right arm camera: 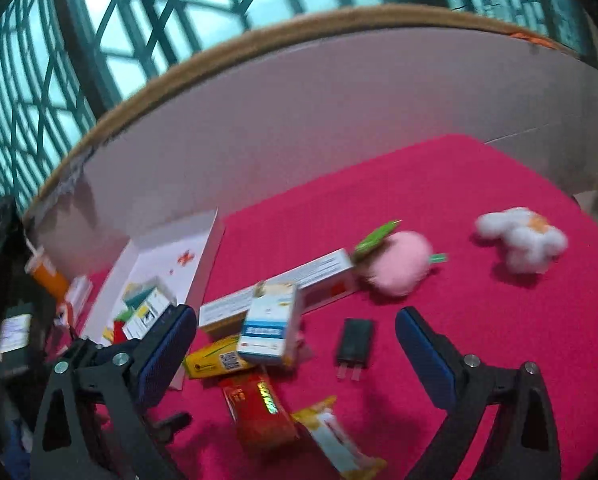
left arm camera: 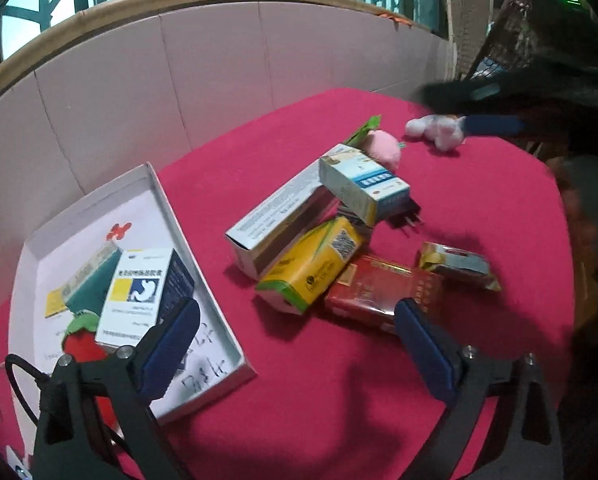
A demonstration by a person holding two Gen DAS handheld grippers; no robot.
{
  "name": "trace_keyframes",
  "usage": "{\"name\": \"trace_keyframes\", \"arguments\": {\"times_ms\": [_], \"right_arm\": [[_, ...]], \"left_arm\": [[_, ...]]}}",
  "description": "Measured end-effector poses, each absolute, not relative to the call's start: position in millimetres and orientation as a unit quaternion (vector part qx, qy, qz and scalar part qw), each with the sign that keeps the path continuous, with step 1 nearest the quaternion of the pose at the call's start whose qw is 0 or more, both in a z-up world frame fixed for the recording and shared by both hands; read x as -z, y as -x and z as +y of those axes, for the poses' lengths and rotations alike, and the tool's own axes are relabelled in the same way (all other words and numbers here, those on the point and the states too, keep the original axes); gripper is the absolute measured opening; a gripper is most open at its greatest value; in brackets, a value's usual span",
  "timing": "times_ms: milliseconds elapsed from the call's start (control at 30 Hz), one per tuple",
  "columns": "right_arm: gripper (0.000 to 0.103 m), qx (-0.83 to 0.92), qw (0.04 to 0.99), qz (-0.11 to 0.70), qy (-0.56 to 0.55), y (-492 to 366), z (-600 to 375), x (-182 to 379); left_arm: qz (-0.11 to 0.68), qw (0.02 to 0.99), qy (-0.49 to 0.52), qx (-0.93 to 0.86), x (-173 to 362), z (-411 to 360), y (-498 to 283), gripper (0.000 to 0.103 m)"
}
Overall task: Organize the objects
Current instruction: 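Move both open tools back over the scattered items, then grasp the blue-white medicine box with the right tool while the left tool grasps the yellow packet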
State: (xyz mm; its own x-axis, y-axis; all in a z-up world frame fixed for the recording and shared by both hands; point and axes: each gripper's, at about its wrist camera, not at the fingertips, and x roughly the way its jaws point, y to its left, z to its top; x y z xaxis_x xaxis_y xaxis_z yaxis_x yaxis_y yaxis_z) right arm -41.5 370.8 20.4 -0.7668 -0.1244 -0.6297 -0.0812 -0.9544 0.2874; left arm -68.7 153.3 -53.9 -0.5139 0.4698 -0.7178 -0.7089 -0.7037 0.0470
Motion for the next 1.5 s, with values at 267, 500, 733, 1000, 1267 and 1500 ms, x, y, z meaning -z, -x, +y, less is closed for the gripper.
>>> {"name": "trace_keyframes", "arguments": {"times_ms": [267, 500, 733, 1000, 1267, 1500], "right_arm": [[0.087, 0.915, 0.008, -0.091, -0.392, 85, 328, 16], [0.04, 0.905, -0.003, -0.091, -0.416, 90, 334, 36], [0.04, 0.913, -0.015, -0.138, -0.382, 66, 363, 22], [0.04, 0.921, -0.002, -0.16, -0.355, 55, 370, 2], [0.04, 0.921, 0.006, -0.176, -0.348, 45, 374, -3], [0.04, 0.92, 0.004, -0.189, -0.342, 40, 377, -7]], "left_arm": [[0.183, 0.36, 0.346, -0.847, 55, 157, 70, 0.098], [0.199, 0.37, 0.347, -0.838, 58, 170, 76, 0.096], [0.261, 0.357, 0.359, -0.822, 75, 189, 88, 0.076], [0.29, 0.347, 0.368, -0.812, 81, 199, 101, 0.074], [0.274, 0.348, 0.381, -0.812, 80, 197, 113, 0.063], [0.218, 0.338, 0.399, -0.824, 74, 178, 123, 0.025]]}}
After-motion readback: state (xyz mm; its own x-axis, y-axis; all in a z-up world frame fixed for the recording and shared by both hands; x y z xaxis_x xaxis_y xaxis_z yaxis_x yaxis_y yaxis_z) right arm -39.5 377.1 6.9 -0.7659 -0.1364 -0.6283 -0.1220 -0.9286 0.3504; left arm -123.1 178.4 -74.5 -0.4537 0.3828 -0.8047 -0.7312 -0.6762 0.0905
